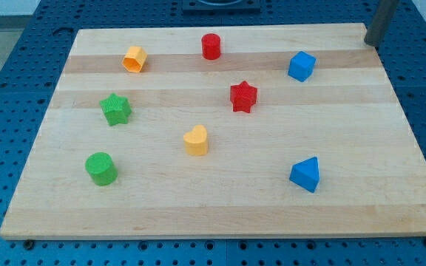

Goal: Slide red star a bit left

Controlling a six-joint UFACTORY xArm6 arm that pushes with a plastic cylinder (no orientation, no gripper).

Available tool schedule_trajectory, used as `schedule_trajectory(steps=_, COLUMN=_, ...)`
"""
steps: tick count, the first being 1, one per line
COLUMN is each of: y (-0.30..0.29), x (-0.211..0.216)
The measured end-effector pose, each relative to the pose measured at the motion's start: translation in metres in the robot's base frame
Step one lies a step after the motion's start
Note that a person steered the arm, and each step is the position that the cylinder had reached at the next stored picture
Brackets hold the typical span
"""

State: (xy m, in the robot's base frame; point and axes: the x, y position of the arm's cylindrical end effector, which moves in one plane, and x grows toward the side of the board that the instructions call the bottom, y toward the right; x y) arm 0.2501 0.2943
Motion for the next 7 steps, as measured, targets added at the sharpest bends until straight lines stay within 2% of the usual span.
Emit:
schedule_trajectory(steps=5, y=-0.003, x=0.005)
schedule_trajectory(steps=7, y=-0.007, x=0.043)
